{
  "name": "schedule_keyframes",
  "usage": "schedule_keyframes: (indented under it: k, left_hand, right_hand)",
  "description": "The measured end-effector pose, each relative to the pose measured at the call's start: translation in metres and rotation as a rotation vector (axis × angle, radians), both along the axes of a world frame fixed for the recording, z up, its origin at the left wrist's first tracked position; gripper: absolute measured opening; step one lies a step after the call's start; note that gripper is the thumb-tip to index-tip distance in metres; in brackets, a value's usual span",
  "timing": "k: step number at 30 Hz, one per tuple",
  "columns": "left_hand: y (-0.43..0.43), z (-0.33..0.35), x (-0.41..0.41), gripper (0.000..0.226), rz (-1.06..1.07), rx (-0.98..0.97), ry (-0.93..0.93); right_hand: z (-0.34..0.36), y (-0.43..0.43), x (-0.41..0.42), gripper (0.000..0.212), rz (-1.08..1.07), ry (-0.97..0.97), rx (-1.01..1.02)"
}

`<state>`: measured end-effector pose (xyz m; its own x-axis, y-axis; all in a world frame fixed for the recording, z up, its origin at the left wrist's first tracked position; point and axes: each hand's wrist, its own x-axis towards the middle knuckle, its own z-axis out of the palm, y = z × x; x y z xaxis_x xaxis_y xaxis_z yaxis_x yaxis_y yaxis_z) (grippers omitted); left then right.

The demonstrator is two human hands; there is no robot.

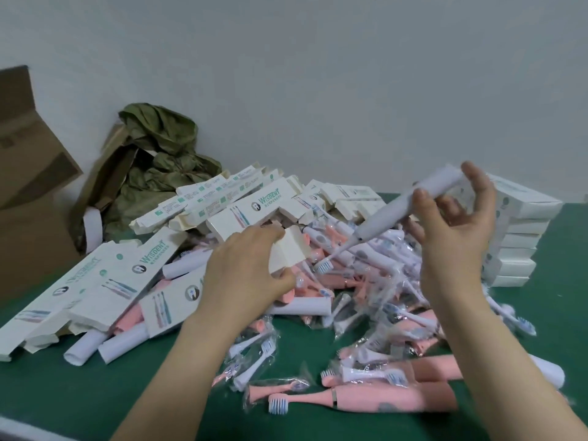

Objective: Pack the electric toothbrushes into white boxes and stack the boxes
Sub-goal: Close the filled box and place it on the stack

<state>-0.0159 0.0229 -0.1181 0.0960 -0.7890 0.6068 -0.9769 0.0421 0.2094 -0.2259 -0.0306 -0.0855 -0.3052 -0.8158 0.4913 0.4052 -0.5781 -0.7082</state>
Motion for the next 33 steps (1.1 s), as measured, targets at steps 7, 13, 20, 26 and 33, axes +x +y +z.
schedule_keyframes:
  k: [7, 13, 20, 26, 33]
  left_hand:
    - [0.001, -0.01, -0.024, 0.058, -0.067, -0.115, 0.049]
    - [-0.001, -0.007, -0.035, 0.056, -0.095, -0.216, 0.079]
    - [-0.001, 0.002, -0.033, 0.057, -0.09, -0.304, 0.195]
    - [-0.004, 0.002, -0.031, 0.059, -0.096, -0.249, 0.188]
    - [-0.017, -0.003, -0.03, 0.057, -0.088, -0.224, 0.174]
  right_hand:
    - [-0.002, 0.006, 0.013, 0.035, -0.06, -0.098, -0.044]
    - [-0.02, 0.014, 0.037, 0.038, -0.024, 0.096, -0.032]
    - [-0.025, 0.017, 0.045, 0.012, -0.309, 0.832, -0.458]
    - [-0.029, 0.012, 0.037, 0.019, -0.022, 1.113, -0.433]
    - [-0.037, -0.031, -0.017, 0.027, -0.197, 1.392, 0.223]
